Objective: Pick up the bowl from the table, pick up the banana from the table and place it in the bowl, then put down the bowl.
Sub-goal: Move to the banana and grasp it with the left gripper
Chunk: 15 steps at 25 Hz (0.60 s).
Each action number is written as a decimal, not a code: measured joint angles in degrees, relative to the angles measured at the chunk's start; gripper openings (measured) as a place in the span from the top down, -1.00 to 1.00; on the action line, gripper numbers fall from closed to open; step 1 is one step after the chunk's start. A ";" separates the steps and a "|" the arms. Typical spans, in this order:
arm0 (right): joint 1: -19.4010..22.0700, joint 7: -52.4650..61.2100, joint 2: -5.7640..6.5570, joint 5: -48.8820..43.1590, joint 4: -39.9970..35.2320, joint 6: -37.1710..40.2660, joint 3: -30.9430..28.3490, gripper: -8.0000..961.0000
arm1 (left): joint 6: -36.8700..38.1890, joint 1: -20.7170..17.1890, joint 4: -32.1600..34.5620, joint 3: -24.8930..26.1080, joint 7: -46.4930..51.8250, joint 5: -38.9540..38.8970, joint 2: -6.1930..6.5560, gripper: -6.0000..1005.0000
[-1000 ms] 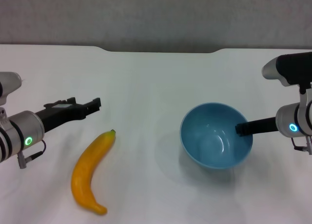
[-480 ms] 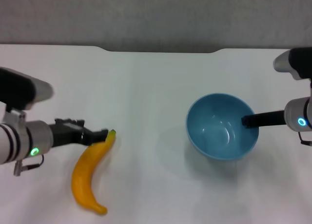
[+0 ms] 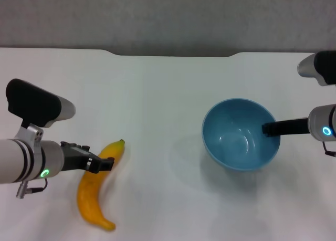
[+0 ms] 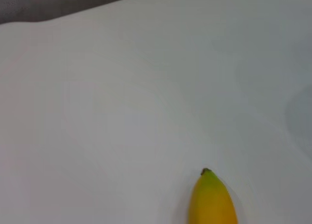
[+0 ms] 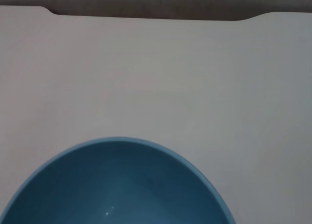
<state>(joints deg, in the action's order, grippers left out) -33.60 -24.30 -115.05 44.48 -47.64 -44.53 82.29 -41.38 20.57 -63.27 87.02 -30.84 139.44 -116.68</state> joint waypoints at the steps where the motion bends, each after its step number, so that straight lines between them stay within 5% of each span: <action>1: 0.01 0.00 0.00 0.00 0.00 0.02 -0.01 0.93 | -0.01 0.04 0.21 -0.09 0.05 -0.10 -0.07 -0.50; 15: 0.24 -0.04 -0.08 0.03 -1.15 0.39 0.37 0.93 | 4.07 0.52 4.50 -2.49 2.36 0.52 -0.16 -0.65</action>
<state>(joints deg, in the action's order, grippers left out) -33.37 -24.34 -115.13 44.51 -48.79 -44.14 82.66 -37.30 21.09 -58.76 84.52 -28.48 139.96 -116.84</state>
